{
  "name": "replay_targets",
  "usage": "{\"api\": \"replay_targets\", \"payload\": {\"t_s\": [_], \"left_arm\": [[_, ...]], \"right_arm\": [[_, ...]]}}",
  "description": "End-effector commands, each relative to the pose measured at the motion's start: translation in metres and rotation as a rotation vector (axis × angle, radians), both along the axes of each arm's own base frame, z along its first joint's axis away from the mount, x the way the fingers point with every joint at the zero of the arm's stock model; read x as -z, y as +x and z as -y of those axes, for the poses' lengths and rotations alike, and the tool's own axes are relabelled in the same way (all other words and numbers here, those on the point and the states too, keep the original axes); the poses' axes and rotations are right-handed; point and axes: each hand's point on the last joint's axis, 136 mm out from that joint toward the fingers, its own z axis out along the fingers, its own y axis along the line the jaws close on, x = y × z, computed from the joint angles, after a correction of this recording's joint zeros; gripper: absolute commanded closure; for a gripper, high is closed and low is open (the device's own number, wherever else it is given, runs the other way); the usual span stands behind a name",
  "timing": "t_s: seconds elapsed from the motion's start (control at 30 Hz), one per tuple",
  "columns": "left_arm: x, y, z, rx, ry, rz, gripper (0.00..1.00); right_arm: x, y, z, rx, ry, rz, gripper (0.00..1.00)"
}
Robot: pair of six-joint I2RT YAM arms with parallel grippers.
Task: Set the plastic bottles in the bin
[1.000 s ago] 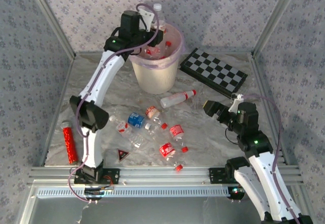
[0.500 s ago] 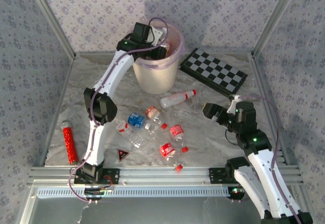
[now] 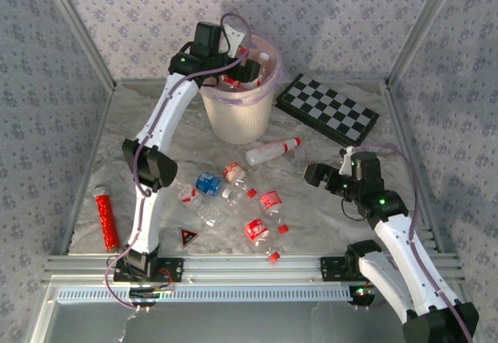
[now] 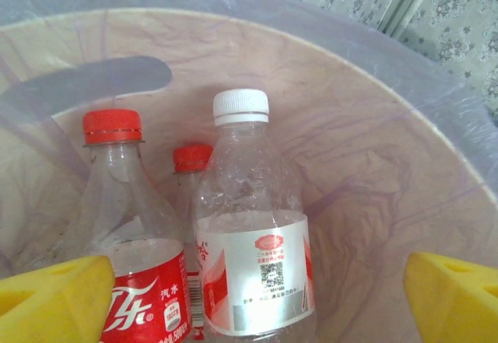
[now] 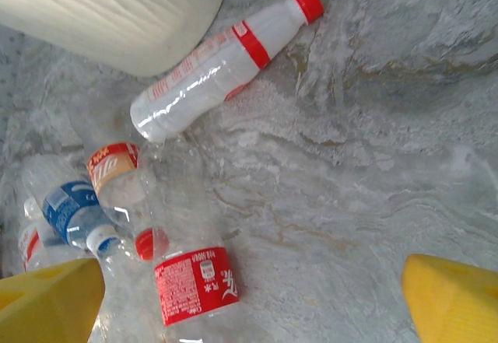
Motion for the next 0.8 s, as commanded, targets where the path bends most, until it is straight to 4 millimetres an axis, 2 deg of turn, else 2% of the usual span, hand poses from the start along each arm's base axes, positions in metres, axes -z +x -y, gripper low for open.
{"api": "replay_targets", "payload": {"t_s": [0.0,0.13,0.27,0.4,0.53,0.57,0.67,0.77], "left_arm": [[-0.044,-0.017,-0.009,0.012,-0.026,0.066,0.05],[-0.059,-0.026,-0.017,-0.011,-0.032,0.080,0.05],[-0.074,-0.041,-0.027,-0.030,-0.030,0.077,0.05],[-0.081,-0.067,-0.040,-0.045,-0.028,0.063,0.03],[-0.080,-0.099,-0.060,-0.082,-0.056,0.090,0.02],[-0.085,-0.105,-0.065,-0.094,-0.075,0.116,0.02],[-0.067,-0.130,-0.079,-0.129,-0.109,0.073,0.02],[-0.042,-0.153,-0.086,-0.143,-0.152,-0.002,0.02]], "right_arm": [[0.003,-0.007,-0.007,-0.067,-0.046,-0.010,0.00],[0.011,-0.015,-0.021,-0.150,-0.107,-0.040,0.02],[0.030,-0.033,-0.038,-0.261,-0.209,-0.129,0.13],[0.040,-0.039,-0.054,-0.318,-0.291,-0.163,0.20],[0.055,-0.043,-0.072,-0.378,-0.338,-0.214,0.22],[0.059,-0.044,-0.076,-0.392,-0.350,-0.224,0.22],[0.070,-0.046,-0.091,-0.437,-0.364,-0.253,0.20],[0.074,-0.047,-0.114,-0.502,-0.299,-0.253,0.15]]}}
